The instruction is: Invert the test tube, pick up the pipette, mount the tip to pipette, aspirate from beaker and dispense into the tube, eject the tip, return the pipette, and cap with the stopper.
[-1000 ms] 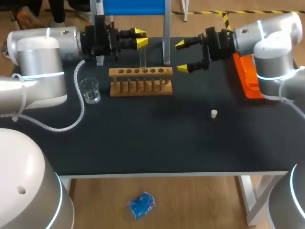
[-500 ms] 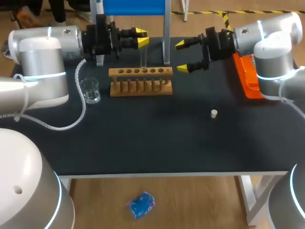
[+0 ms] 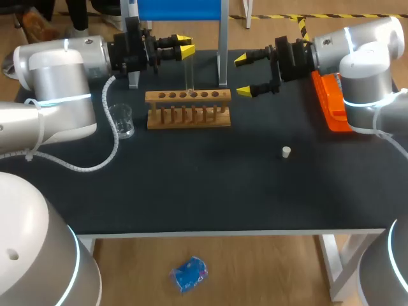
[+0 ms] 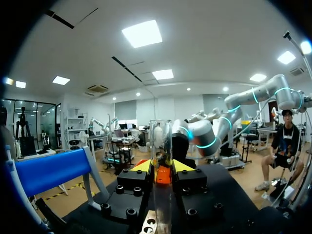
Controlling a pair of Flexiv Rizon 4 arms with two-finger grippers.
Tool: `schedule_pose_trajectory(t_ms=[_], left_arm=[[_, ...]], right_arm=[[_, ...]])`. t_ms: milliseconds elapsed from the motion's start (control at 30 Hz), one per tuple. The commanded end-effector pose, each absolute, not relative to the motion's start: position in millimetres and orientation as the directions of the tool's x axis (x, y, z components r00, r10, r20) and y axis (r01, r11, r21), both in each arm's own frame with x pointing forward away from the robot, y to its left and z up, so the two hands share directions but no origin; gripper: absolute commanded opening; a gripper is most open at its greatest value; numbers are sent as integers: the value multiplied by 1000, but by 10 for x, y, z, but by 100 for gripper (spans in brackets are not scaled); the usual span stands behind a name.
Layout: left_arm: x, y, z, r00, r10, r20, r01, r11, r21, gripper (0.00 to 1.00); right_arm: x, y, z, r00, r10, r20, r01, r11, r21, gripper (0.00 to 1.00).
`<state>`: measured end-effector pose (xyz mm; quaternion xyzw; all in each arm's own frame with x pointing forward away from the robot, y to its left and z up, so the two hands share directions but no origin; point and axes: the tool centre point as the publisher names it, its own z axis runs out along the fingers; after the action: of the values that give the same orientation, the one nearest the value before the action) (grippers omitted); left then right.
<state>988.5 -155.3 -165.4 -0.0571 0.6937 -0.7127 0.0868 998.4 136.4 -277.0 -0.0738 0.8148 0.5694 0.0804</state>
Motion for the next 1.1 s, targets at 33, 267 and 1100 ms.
schedule_pose_trajectory(t_ms=[33, 267, 1100], left_arm=[[10069, -1583, -1729, -984, -178, -25, 31, -30, -999, 0], [10254, -1659, -1772, -986, -166, 14, -9, -31, -999, 0], [10370, -1696, -2026, -985, -167, 41, -32, -56, -998, 0]], right_arm=[[9982, 1362, -2771, -976, -29, -216, -212, 341, 916, 100], [9982, 1362, -2771, -976, -29, -216, -212, 341, 916, 100], [9982, 1362, -2771, -976, -29, -216, -212, 341, 916, 100]])
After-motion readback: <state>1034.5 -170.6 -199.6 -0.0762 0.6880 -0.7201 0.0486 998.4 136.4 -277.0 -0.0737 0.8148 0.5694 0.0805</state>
